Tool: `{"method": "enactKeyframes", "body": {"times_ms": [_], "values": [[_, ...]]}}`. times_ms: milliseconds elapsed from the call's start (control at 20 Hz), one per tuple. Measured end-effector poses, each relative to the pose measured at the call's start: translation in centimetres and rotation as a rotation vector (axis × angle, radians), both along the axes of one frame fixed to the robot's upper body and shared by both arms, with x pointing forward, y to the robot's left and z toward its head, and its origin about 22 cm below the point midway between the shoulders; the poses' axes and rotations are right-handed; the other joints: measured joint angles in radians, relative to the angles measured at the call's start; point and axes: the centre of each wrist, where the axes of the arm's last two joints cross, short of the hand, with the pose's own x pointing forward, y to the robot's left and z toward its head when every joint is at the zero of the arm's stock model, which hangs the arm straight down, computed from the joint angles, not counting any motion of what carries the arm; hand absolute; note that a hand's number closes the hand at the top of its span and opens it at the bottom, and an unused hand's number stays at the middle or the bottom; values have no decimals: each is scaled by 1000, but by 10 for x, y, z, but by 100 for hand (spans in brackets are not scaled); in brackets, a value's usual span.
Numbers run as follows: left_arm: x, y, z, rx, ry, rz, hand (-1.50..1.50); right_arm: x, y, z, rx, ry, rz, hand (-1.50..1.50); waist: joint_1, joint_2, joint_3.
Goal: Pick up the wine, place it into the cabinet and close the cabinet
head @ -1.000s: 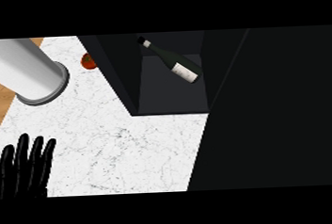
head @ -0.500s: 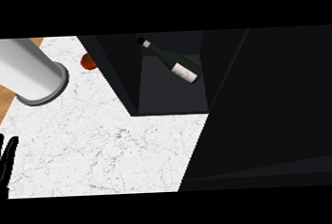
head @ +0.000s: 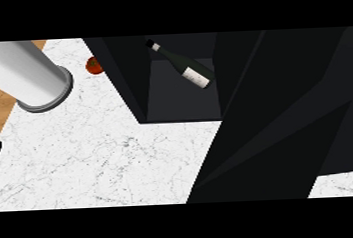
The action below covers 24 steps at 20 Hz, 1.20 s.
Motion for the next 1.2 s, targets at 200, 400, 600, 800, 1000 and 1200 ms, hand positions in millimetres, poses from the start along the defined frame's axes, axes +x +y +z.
{"method": "enactKeyframes", "body": {"times_ms": [200,400,600,800,1000,1200], "values": [[4,7,6,-9,2,-14,-150,0,12,3,-10,-48,-30,150,2,0,-1],[9,11,8,-30,16,-33,-150,1,17,6,-43,-106,-44,150,7,3,-1],[15,7,10,-48,15,-48,-150,4,23,11,-62,-140,-34,150,13,6,-1],[22,4,16,-59,15,-59,-150,12,31,17,-56,-137,-5,150,24,10,-1],[25,1,17,-68,16,-78,-150,31,49,28,-20,-134,9,150,35,13,0],[29,0,14,-73,16,-70,-150,59,86,47,8,-145,13,150,38,14,0]]}}
